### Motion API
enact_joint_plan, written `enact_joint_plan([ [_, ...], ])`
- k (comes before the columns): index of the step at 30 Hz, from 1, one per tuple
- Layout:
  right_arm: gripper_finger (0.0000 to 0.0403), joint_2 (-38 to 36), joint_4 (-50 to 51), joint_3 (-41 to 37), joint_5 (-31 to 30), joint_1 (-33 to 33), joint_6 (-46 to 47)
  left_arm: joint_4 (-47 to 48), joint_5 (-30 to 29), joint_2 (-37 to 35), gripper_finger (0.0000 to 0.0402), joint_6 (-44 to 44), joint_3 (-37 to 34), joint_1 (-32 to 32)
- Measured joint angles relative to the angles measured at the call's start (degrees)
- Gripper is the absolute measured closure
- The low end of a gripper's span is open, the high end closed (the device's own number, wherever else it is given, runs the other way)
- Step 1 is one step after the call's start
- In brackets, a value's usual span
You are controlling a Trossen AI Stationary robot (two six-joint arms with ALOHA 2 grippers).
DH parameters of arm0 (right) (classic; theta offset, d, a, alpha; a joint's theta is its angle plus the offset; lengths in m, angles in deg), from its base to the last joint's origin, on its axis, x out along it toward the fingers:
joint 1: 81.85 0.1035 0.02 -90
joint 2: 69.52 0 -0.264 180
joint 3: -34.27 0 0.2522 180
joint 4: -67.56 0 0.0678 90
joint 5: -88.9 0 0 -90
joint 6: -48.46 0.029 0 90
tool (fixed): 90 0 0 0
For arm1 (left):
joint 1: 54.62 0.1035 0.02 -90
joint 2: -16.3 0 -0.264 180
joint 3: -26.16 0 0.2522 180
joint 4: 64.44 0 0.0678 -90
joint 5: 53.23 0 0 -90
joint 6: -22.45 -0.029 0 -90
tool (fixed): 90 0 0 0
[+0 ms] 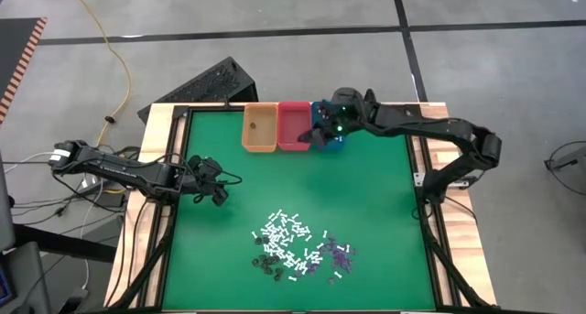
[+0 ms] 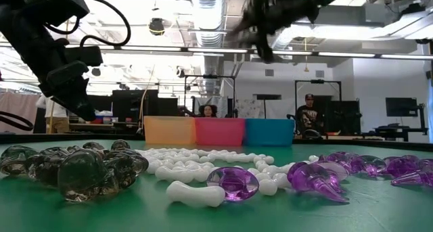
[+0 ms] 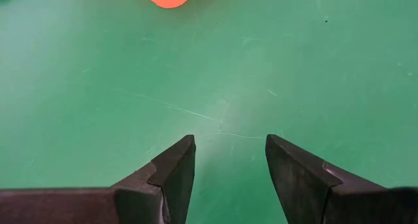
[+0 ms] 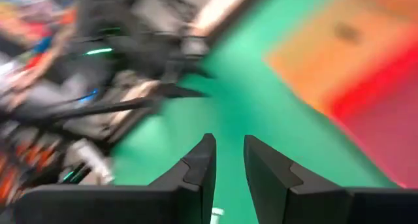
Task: Sort Halloween decoration
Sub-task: Put the white bone toy into the blue bin
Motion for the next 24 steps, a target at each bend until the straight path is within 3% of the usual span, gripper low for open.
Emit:
enact_joint_plan([
  [13,0.0292,-5.55,-23.7,0.02,8.23,19.71,-13.86,-0.01,-0.05,-0.01,0.0223,0.0,0.0,0.0],
  [24,0.0292,-5.77,-25.04,0.02,8.43,36.89,-28.67,-0.57,-0.09,0.0,0.0223,-0.02,0.0,0.01],
])
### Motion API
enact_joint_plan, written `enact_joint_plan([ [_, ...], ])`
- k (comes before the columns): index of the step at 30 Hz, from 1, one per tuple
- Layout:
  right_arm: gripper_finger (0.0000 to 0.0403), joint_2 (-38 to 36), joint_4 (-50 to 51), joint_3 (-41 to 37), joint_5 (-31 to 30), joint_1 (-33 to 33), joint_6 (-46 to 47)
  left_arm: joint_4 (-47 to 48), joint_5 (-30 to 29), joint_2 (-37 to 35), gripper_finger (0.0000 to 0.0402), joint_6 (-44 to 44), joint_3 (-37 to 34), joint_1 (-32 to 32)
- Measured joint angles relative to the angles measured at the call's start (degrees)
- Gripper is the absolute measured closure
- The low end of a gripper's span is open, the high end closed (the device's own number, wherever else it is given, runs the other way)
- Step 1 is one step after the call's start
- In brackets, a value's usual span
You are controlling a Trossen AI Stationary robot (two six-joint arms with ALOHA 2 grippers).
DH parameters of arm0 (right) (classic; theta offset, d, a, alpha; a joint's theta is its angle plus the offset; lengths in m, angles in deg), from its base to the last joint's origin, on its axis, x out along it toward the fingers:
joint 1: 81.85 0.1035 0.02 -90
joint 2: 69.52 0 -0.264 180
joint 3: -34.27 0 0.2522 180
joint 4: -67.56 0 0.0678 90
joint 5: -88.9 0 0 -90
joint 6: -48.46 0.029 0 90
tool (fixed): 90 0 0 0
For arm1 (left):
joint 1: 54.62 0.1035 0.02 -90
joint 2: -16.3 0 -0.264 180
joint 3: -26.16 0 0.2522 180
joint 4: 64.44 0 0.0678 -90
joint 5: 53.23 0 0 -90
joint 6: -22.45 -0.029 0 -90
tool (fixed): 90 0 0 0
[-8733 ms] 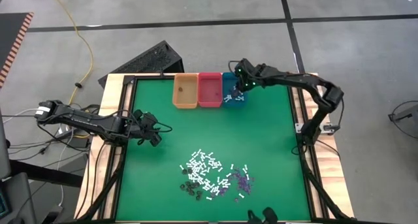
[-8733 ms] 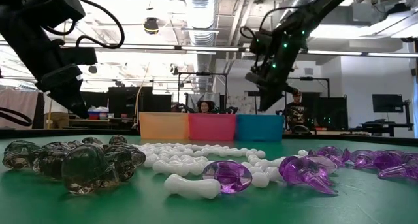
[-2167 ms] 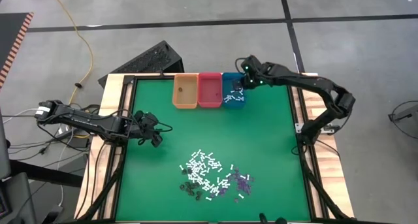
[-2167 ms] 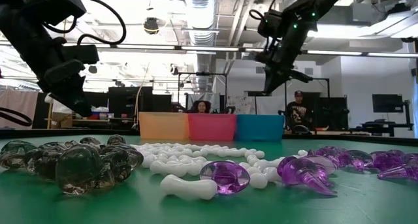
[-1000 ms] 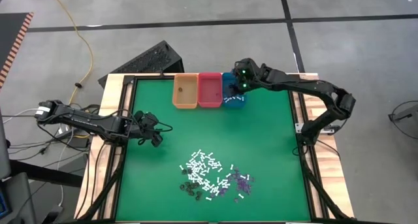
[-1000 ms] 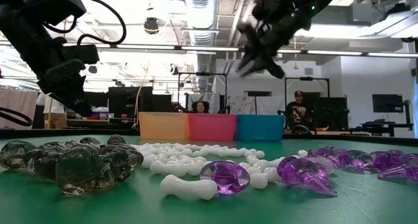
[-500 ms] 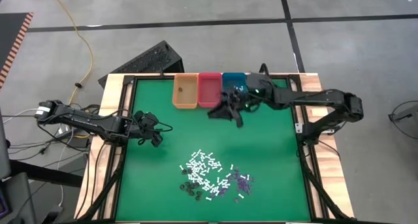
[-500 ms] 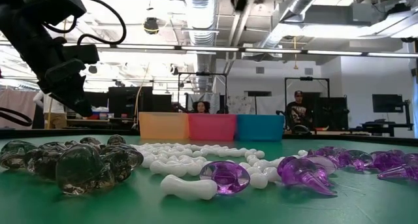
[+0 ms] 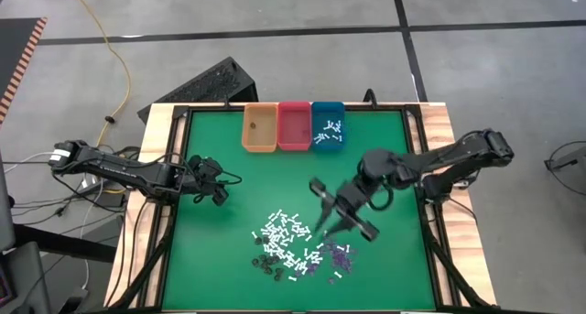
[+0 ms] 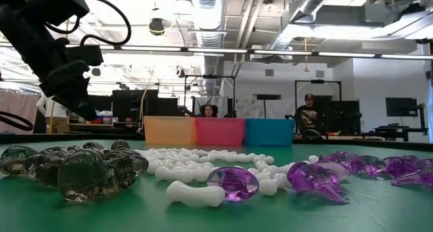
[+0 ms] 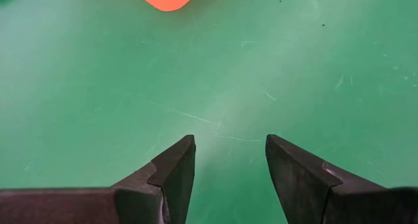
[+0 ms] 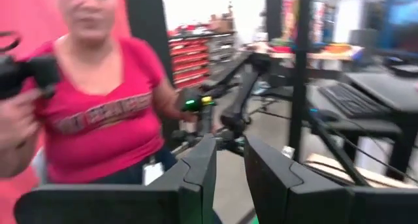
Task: Sort Halloween decoration
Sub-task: Put the white bone toy into the blue bin
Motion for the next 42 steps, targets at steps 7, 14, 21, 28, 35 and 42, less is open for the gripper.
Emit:
enact_joint_plan([
  [7,0.0292,0.0,-0.71,0.0,-0.01,10.07,-9.12,-0.11,0.0,-0.01,0.0223,0.0,0.0,-0.02],
  [14,0.0292,0.0,-0.72,0.0,-1.91,17.44,-13.77,-0.1,0.02,-0.01,0.0223,0.01,0.0,-0.01],
  [21,0.0292,0.0,-2.52,0.0,-3.17,22.63,-15.12,-0.16,-0.04,-0.01,0.0223,0.98,0.0,0.0],
  [28,0.0292,0.02,-2.84,0.0,-3.22,26.79,-16.54,-0.29,-1.8,-0.02,0.0223,0.73,0.0,0.0],
  [35,0.0292,0.02,-2.82,0.0,-3.2,30.72,-21.13,-2.62,-1.9,-0.02,0.0223,0.01,0.0,0.0],
  [42,0.0292,0.02,-1.57,0.0,-7.13,33.74,-24.12,-3.15,-1.92,-0.02,0.0223,0.0,0.0,0.0],
])
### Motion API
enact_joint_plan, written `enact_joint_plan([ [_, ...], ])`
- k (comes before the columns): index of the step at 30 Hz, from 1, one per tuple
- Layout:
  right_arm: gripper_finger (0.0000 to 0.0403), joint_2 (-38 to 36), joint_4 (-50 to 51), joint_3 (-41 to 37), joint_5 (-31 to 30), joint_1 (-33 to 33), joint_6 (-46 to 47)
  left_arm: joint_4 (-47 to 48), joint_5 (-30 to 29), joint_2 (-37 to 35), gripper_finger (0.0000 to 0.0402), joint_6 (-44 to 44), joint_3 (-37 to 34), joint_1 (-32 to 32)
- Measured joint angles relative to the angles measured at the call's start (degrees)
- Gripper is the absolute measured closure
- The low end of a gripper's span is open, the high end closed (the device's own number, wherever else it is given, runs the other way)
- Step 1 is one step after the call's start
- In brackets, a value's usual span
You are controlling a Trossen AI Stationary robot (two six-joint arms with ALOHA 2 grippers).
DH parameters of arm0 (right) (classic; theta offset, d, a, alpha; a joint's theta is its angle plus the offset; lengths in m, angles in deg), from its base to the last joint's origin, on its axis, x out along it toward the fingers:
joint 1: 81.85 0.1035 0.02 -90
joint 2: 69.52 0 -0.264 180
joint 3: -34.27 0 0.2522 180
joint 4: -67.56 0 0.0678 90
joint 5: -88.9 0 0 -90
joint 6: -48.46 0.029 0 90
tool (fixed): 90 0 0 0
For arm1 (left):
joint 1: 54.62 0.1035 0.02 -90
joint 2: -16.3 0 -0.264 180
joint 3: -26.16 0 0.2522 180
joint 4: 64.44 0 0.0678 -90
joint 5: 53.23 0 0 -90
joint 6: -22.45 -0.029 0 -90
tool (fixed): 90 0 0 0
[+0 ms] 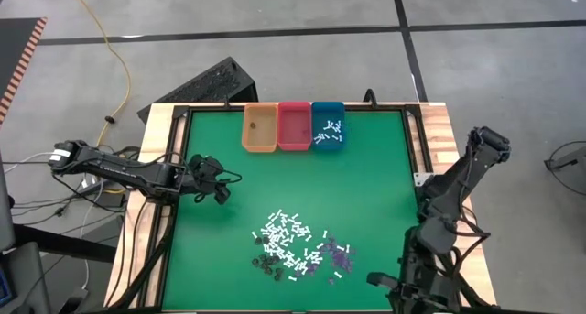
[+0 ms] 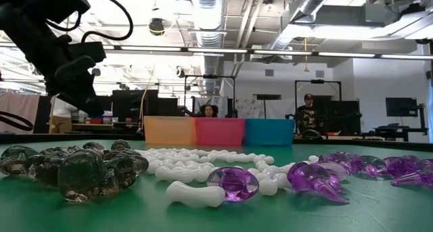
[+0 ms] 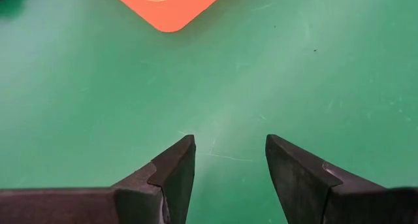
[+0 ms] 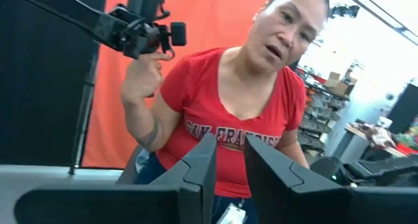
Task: Sort Halloween decoration
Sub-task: Put the white bone toy into the blue bin
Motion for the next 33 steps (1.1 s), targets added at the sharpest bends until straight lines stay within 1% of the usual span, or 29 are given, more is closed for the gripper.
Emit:
enact_joint_plan([
  [4,0.0292,0.0,0.11,0.0,-2.34,1.09,-1.33,0.02,0.0,0.01,0.0223,0.0,0.0,0.0],
  [13,0.0292,0.02,0.18,-0.02,-2.62,1.53,-2.25,0.04,0.0,0.0,0.0223,-0.02,0.0,0.0],
  [19,0.0292,0.0,0.1,-0.02,-6.69,1.55,-2.33,0.06,-0.02,0.0,0.0223,-0.04,0.0,0.0],
  [21,0.0292,0.02,0.05,-0.02,-12.01,1.53,-2.25,0.06,0.0,0.0,0.0223,-0.04,0.0,0.0],
  [22,0.0292,0.02,-0.12,-0.02,-16.83,1.55,-1.23,0.06,0.0,0.0,0.0223,-0.04,0.0,-0.01],
  [23,0.0292,0.02,-0.43,-0.02,-23.03,1.5,1.4,0.08,0.0,0.0,0.0223,-0.04,0.0,0.0],
  [24,0.0292,0.02,-0.65,-0.02,-31.15,1.26,5.82,0.09,0.0,0.0,0.0223,-0.04,0.0,0.0],
  [27,0.0296,0.0,0.85,-0.02,-55.56,-0.52,22.06,0.09,0.0,0.0,0.0223,-0.04,0.0,0.0],
  [28,0.0297,0.0,2.86,-0.02,-61.96,-1.31,27.97,0.09,0.0,0.0,0.0223,-0.04,0.0,-0.02],
  [29,0.0298,0.0,5.61,-0.02,-66.12,-2.12,33.61,0.08,0.0,0.0,0.0223,-0.02,0.0,0.0],
  [30,0.0299,0.0,9.02,-0.02,-67.95,-2.95,39.42,0.08,0.0,0.0,0.0223,0.02,0.0,-0.02],
  [31,0.0299,-0.01,12.26,-0.06,-67.87,-3.82,45.21,0.09,0.0,0.0,0.0223,0.01,0.0,0.0],
  [33,0.03,-0.02,18.18,-0.07,-65.43,-5.19,56.92,0.09,0.0,0.0,0.0223,0.02,0.0,-0.01],
])
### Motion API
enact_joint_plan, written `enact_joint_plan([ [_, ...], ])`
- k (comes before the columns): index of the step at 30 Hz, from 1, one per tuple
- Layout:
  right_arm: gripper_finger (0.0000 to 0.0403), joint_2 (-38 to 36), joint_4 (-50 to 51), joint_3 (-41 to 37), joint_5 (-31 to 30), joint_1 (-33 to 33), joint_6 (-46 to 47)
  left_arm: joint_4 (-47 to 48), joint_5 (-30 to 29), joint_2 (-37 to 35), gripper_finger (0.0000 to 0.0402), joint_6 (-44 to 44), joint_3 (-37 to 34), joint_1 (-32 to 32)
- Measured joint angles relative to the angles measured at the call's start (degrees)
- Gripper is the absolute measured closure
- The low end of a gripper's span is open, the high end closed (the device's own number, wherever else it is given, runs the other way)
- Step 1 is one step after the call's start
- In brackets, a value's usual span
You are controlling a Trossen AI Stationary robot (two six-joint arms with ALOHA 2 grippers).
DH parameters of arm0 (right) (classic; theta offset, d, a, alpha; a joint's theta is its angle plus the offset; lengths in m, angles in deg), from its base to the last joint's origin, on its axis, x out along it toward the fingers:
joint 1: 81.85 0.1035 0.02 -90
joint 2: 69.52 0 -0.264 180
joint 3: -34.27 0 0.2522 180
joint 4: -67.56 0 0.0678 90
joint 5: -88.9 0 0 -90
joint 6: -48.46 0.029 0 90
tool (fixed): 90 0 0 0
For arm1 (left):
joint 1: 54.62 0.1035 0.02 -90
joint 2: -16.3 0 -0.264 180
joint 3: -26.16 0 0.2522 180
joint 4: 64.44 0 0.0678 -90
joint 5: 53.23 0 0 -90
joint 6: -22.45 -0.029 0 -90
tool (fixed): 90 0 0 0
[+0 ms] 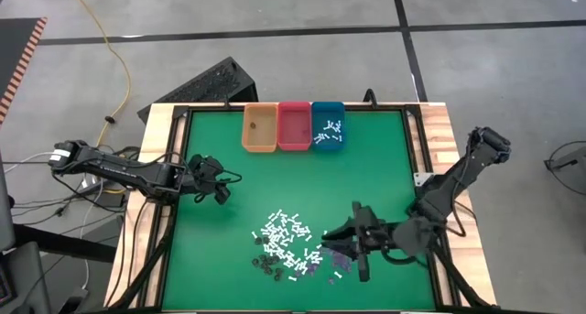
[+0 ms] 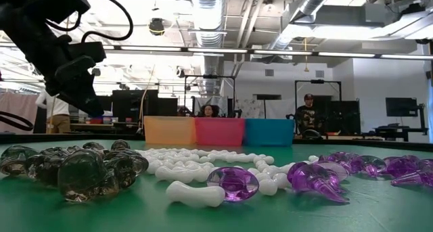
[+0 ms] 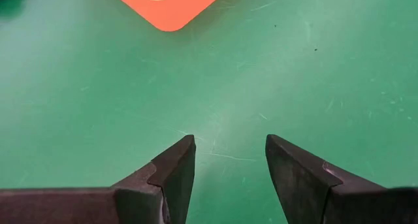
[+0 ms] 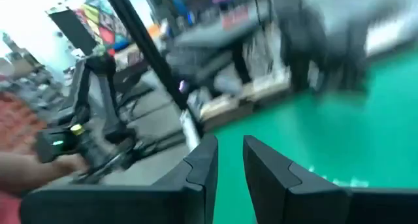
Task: Sort Halloween decoration
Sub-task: Put the white bone toy into the blue bin
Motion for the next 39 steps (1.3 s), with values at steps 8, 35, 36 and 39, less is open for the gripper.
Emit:
enact_joint_plan([
  [8,0.03,1.03,18.27,-0.02,4.34,-5.81,31.96,0.0,0.14,0.01,0.0223,-0.13,0.0,-0.01],
  [35,0.03,21.22,35.7,-0.01,56.81,-18.99,36.26,-0.65,0.02,0.0,0.0223,0.51,0.0,0.01],
  [36,0.03,21.15,35.9,0.0,57.02,-19.12,35.55,-0.83,0.05,0.0,0.0223,0.52,0.0,0.01],
  [39,0.03,20.74,36.32,0.02,57.83,-19.66,32.36,-1.01,0.04,0.01,0.0223,0.57,0.0,0.01],
])
